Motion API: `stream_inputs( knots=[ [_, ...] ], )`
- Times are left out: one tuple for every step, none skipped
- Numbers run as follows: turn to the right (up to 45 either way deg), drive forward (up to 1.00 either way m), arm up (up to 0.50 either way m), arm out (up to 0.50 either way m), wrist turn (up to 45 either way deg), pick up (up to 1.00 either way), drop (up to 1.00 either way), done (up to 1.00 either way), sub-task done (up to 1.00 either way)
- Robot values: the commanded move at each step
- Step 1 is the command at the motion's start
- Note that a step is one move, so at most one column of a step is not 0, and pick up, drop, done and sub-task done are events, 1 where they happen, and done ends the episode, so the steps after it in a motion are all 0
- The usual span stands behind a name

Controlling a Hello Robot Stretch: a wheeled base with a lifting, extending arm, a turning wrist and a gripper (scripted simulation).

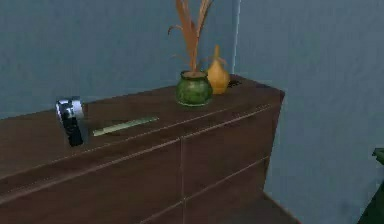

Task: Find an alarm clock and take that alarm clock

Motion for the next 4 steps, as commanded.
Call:
stream_inputs(
  knots=[
    [0.0,0.60,0.00,0.00,0.0,0.00,0.00,0.00,0.00],
    [-45.0,0.00,0.00,0.00,0.0,0.00,0.00,0.00,0.00],
    [-45.0,0.00,0.00,0.00,0.0,0.00,0.00,0.00,0.00],
    [-45.0,0.00,0.00,0.00,0.0,0.00,0.00,0.00,0.00]
  ],
)
